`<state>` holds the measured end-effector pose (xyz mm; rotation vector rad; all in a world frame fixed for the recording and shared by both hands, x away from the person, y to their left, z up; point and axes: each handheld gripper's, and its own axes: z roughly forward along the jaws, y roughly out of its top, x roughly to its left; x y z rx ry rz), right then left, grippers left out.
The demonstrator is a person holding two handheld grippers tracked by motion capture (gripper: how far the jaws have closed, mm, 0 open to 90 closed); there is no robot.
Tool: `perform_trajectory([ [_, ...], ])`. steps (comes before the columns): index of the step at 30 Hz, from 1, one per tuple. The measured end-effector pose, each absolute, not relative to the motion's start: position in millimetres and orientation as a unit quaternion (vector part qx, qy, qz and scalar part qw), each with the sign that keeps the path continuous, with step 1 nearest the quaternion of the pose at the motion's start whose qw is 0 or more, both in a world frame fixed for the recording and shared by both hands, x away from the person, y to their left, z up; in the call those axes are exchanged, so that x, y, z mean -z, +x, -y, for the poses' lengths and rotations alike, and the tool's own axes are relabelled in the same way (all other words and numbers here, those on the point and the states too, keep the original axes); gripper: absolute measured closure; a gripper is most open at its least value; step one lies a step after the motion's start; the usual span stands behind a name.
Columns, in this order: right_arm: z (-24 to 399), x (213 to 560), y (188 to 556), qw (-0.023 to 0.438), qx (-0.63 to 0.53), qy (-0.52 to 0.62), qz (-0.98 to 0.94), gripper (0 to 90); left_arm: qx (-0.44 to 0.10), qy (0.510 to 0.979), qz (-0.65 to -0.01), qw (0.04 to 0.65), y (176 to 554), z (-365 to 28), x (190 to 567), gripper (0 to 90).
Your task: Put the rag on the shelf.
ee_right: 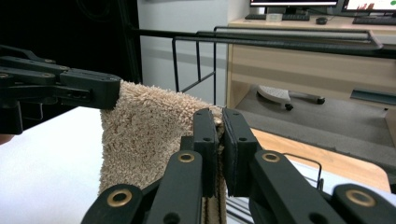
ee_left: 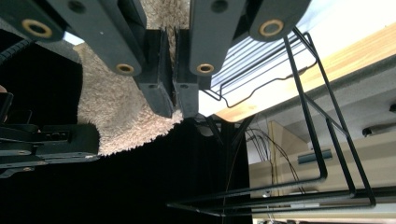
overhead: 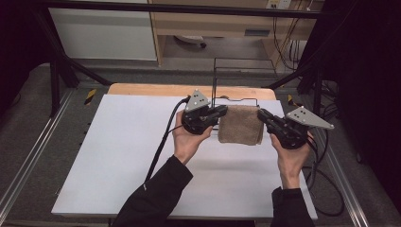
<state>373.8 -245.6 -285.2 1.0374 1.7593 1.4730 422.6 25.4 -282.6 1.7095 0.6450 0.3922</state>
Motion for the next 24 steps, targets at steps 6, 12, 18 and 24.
perform_trajectory([
  [6,246.4,276.8,376.3,0.315,-0.561,0.388,-0.660,85.2,-0.180,0.728,-0.273,0.602,424.4,-24.3,275.4,85.7],
  [12,246.1,267.8,377.8,0.325,-0.564,0.384,-0.655,85.2,-0.185,0.720,-0.270,0.612,427.0,-24.1,267.9,85.8],
  [18,246.4,260.1,381.4,0.332,-0.569,0.381,-0.649,85.2,-0.192,0.714,-0.267,0.618,429.4,-22.9,258.5,85.8],
  [24,246.7,253.8,385.5,0.339,-0.574,0.379,-0.641,85.2,-0.199,0.708,-0.264,0.624,432.2,-21.8,250.8,85.8],
])
